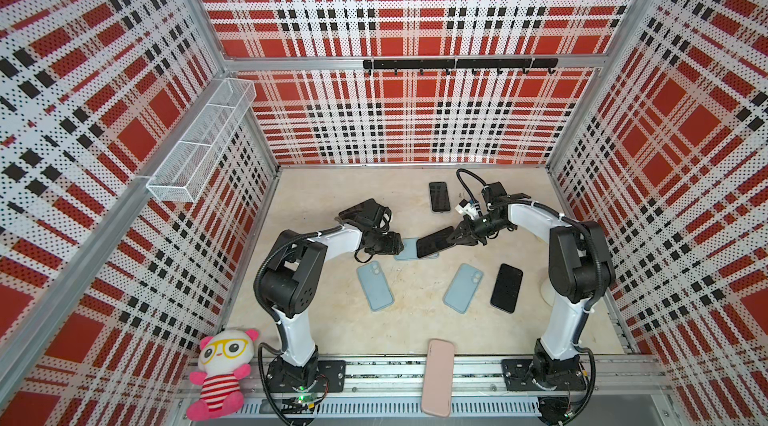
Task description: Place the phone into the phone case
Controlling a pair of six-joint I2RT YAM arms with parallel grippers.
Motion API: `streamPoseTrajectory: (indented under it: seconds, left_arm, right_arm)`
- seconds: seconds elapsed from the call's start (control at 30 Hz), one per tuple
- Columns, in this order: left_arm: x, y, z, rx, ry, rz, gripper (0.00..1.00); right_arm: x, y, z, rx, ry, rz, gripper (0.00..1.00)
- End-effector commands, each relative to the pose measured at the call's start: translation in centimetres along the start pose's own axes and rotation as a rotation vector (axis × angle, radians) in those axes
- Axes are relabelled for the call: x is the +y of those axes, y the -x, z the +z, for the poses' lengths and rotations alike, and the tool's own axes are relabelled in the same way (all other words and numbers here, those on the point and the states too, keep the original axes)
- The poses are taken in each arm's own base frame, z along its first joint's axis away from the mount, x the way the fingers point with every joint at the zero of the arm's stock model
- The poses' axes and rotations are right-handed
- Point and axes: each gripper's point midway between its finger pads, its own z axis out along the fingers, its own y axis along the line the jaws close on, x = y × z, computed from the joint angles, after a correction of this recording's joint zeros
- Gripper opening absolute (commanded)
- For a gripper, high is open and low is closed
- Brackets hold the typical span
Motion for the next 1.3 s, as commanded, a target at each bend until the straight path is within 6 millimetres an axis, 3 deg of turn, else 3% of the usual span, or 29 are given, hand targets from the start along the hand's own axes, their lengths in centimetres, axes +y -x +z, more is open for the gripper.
streamPoseTrajectory:
  seconds: [0.0, 0.37, 0.7, 1.27]
  left_arm:
    - [-0.5, -0.2, 0.6, 0.018, -0.017, 0.025, 0.64]
    - [-1.2, -0.5, 0.9, 0.037, -0.06, 0.021, 0.59]
    - [-2.0, -0.9, 1.4, 0.054, -0.114, 0.004, 0.6]
    - [-1.0, -1.1, 2.2, 0.08, -0.127, -0.052, 0.6]
  right_arm:
    - [-0.1, 0.5, -0.1, 0.002, 0.019, -0.013, 0.0]
    - [-1.4, 1.0, 1.2, 0.009, 0.015, 0.022, 0.0]
    - [-1.7, 0.7, 4.0, 0.04, 0.052, 0.031, 0.0]
    - [-1.7, -0.3, 8.3, 0.121, 0.163, 0.039, 0.0]
